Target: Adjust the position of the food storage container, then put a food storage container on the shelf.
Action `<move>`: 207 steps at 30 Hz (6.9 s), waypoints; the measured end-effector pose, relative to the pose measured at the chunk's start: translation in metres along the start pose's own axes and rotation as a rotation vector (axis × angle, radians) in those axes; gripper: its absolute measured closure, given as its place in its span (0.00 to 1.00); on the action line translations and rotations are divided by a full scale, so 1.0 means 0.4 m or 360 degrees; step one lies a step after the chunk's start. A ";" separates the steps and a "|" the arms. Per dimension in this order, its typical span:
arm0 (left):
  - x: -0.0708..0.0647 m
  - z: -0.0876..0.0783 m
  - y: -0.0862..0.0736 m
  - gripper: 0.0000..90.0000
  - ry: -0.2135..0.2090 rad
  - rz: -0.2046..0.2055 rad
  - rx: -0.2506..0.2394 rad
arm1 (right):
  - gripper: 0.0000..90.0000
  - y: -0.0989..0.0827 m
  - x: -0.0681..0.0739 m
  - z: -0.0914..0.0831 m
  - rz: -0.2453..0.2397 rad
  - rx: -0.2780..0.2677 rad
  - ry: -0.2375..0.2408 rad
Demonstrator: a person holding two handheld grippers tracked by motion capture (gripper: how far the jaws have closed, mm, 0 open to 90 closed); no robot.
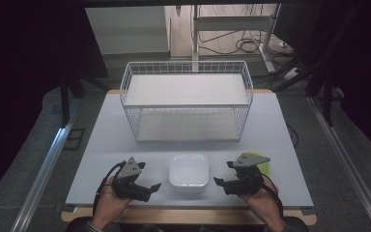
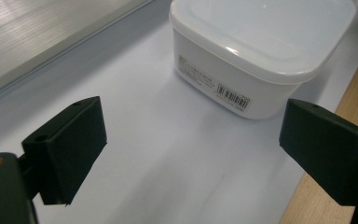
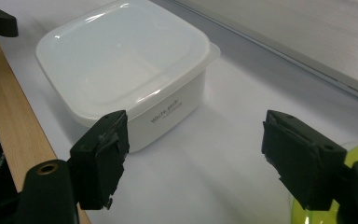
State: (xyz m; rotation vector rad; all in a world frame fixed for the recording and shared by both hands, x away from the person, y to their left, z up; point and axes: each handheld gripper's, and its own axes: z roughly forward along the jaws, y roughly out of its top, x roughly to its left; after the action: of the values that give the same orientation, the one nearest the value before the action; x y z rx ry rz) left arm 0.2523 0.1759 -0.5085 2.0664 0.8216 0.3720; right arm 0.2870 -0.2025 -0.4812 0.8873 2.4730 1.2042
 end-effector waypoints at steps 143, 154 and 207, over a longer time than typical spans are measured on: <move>0.080 -0.096 0.374 0.88 -0.0120 -0.0354 -0.0282 | 0.88 0.339 -0.050 -0.063 0.0367 -0.0323 0.0179; 0.111 -0.120 0.429 0.88 -0.0077 -0.0339 -0.0310 | 0.88 0.420 -0.061 -0.075 0.0343 -0.0351 0.0128; 0.242 -0.046 0.568 0.71 0.0042 -0.0367 -0.0363 | 0.77 0.574 -0.177 -0.004 0.0408 -0.0395 0.0000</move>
State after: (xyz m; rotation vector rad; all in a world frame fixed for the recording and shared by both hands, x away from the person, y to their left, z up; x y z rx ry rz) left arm 0.4089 0.1581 -0.3173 1.7389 0.9749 0.3488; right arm 0.4365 -0.1388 -0.3041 1.1549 2.1933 1.5519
